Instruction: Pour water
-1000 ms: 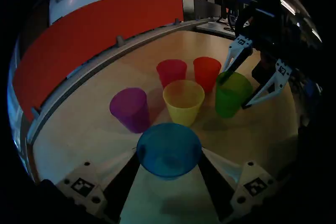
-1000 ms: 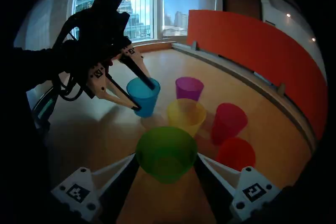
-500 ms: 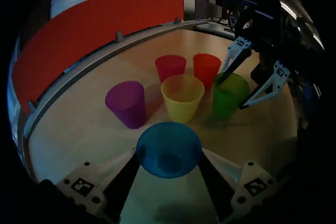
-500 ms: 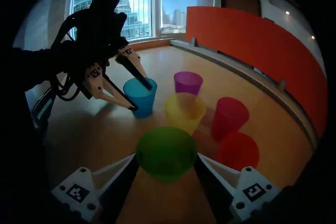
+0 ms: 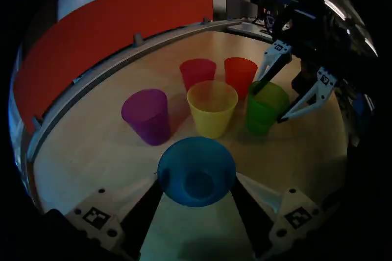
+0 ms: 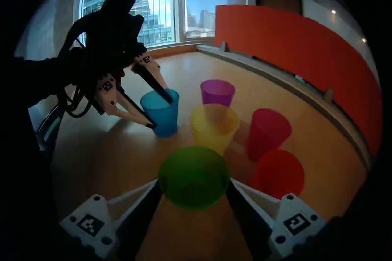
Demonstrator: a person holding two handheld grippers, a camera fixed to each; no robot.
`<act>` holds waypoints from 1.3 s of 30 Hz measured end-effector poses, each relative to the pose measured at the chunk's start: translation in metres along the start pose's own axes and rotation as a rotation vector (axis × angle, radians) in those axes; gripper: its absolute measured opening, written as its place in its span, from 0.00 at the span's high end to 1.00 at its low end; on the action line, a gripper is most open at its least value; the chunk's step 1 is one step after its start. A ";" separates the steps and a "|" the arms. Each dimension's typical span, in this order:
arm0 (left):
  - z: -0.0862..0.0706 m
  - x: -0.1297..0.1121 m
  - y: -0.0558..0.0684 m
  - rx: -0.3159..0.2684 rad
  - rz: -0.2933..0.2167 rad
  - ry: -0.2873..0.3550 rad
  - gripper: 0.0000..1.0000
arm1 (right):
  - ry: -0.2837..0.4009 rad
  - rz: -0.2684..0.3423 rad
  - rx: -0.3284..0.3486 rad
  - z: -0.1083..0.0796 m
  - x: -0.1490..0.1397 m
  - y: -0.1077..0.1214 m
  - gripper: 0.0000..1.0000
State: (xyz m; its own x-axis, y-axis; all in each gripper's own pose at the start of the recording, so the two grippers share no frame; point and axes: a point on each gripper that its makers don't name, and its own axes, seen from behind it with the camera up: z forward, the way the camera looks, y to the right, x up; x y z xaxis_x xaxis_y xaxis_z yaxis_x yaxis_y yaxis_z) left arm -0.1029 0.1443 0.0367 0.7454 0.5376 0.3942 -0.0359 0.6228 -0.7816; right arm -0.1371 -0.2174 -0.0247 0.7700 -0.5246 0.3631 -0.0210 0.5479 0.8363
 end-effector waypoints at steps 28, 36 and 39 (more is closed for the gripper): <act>-0.022 -0.030 -0.003 0.076 -0.023 -0.053 0.04 | 0.010 0.020 -0.066 -0.034 -0.021 0.001 0.00; -0.041 -0.040 -0.003 0.111 -0.063 -0.047 0.04 | 0.025 0.029 -0.098 -0.057 -0.028 -0.001 0.00; -0.048 -0.042 -0.002 0.124 -0.068 -0.041 0.04 | 0.027 0.029 -0.112 -0.066 -0.031 -0.002 0.00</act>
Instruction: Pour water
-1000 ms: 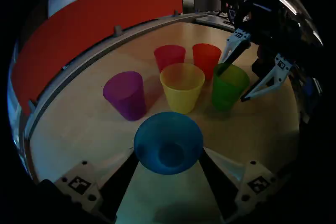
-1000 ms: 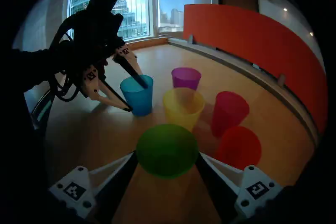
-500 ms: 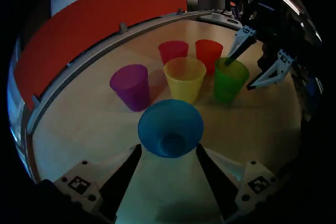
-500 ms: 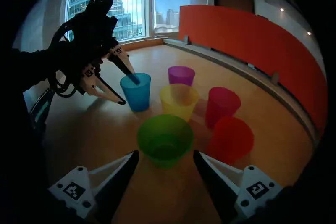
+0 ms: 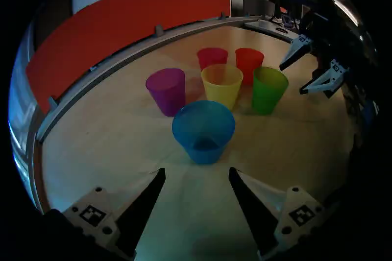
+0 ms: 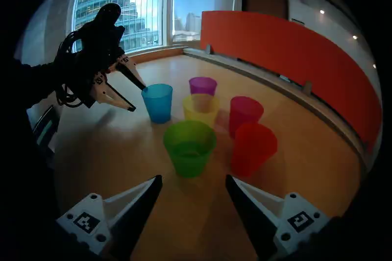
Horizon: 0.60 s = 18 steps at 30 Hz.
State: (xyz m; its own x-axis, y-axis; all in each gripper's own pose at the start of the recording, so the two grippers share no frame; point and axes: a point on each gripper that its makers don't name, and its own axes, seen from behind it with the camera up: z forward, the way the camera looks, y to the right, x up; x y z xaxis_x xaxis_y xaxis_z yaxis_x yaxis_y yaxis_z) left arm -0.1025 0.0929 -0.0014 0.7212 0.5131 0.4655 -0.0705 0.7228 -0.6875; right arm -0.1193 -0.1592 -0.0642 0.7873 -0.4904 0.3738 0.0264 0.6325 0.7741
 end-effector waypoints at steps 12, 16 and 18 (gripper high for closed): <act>-0.017 0.002 -0.005 0.066 -0.029 0.041 0.04 | 0.054 0.035 -0.081 -0.026 0.002 0.013 0.00; -0.024 0.006 -0.009 0.105 -0.038 0.077 0.04 | 0.083 0.064 -0.127 -0.033 0.008 0.024 0.00; -0.028 0.008 -0.012 0.132 -0.043 0.096 0.04 | 0.101 0.084 -0.153 -0.037 0.012 0.030 0.00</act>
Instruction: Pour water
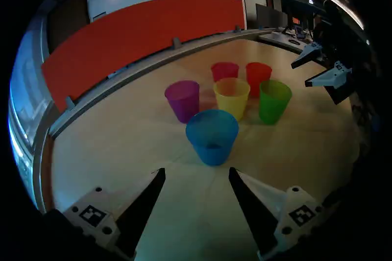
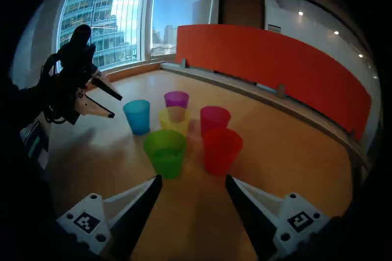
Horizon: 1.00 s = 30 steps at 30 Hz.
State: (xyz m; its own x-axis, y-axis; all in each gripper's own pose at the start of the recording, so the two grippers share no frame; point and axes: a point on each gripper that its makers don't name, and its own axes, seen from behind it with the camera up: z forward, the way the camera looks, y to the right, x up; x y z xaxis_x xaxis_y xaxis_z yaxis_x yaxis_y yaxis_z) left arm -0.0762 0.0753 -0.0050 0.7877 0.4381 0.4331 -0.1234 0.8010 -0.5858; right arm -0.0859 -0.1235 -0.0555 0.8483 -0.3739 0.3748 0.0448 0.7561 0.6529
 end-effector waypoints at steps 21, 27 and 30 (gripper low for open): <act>-0.032 0.012 -0.041 0.245 -0.214 0.230 0.04 | 0.146 0.157 -0.288 -0.017 0.017 0.044 0.00; -0.040 0.014 -0.052 0.324 -0.239 0.282 0.04 | 0.187 0.164 -0.364 -0.021 0.022 0.052 0.00; -0.043 0.016 -0.056 0.350 -0.258 0.307 0.04 | 0.206 0.166 -0.416 -0.022 0.024 0.059 0.00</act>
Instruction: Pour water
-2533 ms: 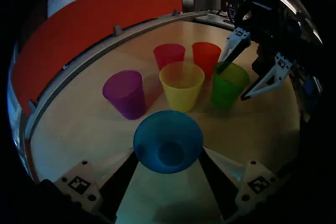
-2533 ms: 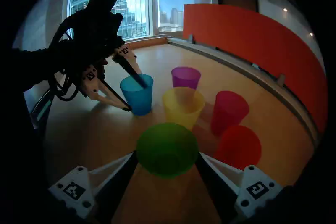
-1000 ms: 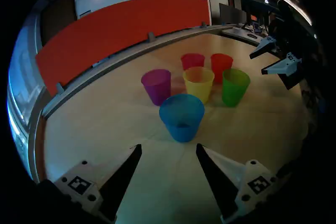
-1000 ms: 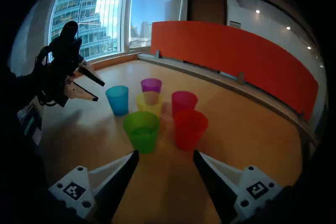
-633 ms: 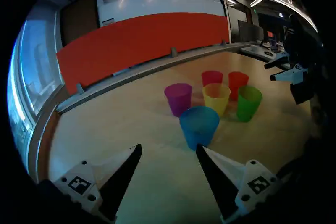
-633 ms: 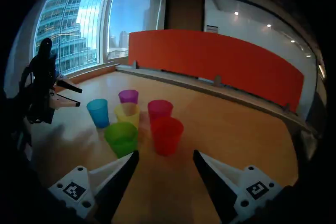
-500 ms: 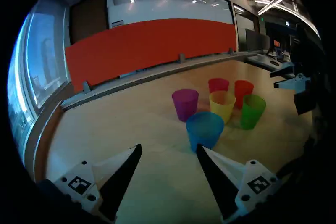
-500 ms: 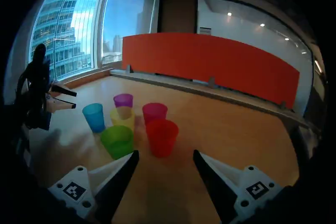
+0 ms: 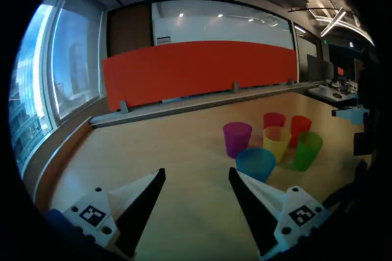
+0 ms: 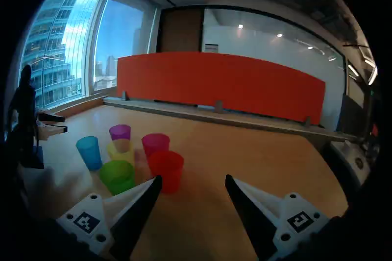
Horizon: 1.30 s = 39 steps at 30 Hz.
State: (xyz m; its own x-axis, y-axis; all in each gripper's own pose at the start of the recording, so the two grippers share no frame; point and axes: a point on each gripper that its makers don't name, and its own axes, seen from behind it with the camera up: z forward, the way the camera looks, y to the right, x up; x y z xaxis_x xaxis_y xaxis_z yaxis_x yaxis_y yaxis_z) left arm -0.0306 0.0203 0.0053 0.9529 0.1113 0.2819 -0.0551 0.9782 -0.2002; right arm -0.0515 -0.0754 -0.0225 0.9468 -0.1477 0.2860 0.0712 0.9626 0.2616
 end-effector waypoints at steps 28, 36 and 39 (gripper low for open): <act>-0.026 0.035 -0.032 0.208 -0.093 0.221 0.04 | 0.212 0.054 -0.202 -0.006 0.050 0.028 0.00; -0.028 0.030 -0.035 0.240 -0.069 0.251 0.04 | 0.250 0.049 -0.207 -0.008 0.058 0.028 0.00; -0.029 0.028 -0.037 0.256 -0.052 0.264 0.04 | 0.254 0.065 -0.210 -0.007 0.057 0.030 0.00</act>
State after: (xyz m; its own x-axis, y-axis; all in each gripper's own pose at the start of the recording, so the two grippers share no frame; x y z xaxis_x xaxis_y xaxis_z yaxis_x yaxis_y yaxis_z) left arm 0.0071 -0.0180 -0.0060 0.9987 0.0435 0.0273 -0.0450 0.9973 0.0585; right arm 0.0070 -0.0530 -0.0047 0.9975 -0.0491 0.0504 0.0467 0.9978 0.0471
